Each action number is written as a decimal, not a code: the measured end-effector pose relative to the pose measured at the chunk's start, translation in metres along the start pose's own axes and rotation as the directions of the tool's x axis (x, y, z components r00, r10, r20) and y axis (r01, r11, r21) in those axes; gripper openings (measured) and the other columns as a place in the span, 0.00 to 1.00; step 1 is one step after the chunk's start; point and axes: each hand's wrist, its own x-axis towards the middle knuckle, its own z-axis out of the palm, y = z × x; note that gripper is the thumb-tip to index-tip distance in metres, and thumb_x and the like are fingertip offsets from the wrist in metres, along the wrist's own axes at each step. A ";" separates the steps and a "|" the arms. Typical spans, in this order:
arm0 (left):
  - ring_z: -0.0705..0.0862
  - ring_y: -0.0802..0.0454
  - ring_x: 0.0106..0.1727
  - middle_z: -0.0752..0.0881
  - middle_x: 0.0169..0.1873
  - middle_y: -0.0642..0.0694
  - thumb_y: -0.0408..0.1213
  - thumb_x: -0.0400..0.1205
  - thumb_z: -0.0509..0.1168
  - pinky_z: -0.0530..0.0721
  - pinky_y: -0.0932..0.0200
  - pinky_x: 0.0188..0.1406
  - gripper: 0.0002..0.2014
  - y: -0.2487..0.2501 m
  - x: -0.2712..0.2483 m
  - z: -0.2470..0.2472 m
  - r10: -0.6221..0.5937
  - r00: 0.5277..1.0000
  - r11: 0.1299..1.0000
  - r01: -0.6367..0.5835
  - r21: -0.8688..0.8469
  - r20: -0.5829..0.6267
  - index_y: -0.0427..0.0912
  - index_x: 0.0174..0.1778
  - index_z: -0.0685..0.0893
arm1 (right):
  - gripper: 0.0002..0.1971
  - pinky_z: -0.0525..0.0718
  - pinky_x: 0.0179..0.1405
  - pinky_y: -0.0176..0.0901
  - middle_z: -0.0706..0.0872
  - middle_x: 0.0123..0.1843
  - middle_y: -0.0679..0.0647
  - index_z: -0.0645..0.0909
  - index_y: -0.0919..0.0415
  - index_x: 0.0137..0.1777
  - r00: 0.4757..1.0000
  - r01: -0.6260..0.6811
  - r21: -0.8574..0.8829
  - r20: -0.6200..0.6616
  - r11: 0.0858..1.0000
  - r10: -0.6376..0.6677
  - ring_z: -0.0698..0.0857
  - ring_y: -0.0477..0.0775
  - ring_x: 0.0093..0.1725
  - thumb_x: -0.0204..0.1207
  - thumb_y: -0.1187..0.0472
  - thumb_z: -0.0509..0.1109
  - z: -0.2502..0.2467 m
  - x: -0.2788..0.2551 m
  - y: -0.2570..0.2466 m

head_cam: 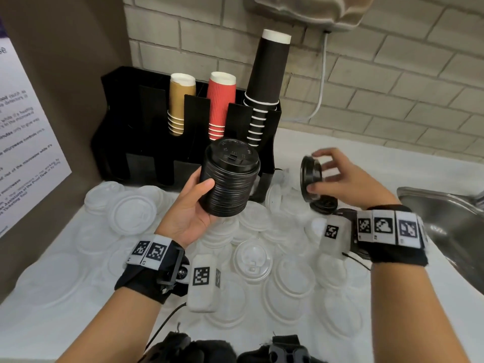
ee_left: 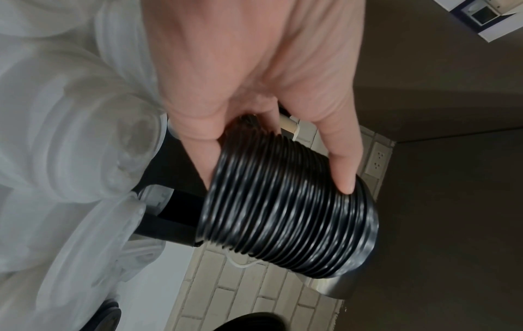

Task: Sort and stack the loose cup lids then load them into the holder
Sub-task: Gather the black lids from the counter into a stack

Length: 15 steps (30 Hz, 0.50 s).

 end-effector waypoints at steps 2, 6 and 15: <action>0.81 0.39 0.70 0.82 0.69 0.39 0.37 0.73 0.71 0.86 0.44 0.54 0.35 -0.001 0.000 0.002 -0.009 1.000 1.000 0.009 -0.006 -0.018 0.43 0.78 0.70 | 0.29 0.84 0.40 0.32 0.82 0.54 0.44 0.72 0.32 0.60 0.988 0.145 0.219 -0.082 0.965 -0.130 0.88 0.41 0.46 0.66 0.59 0.80 0.013 -0.014 -0.025; 0.84 0.42 0.65 0.84 0.65 0.41 0.36 0.75 0.69 0.88 0.46 0.50 0.30 -0.004 -0.001 0.008 -0.028 0.999 1.000 0.028 0.012 -0.019 0.44 0.75 0.74 | 0.23 0.82 0.48 0.32 0.86 0.56 0.40 0.75 0.36 0.60 0.952 0.295 0.381 -0.193 0.876 -0.236 0.85 0.41 0.51 0.67 0.53 0.77 0.047 -0.025 -0.058; 0.81 0.38 0.69 0.81 0.70 0.37 0.34 0.73 0.69 0.86 0.42 0.60 0.34 -0.010 -0.006 0.012 -0.105 0.994 0.983 0.108 0.146 -0.034 0.47 0.78 0.72 | 0.22 0.84 0.51 0.42 0.85 0.53 0.40 0.79 0.46 0.61 0.947 0.281 0.299 -0.239 0.912 -0.214 0.83 0.42 0.53 0.68 0.59 0.79 0.080 -0.023 -0.070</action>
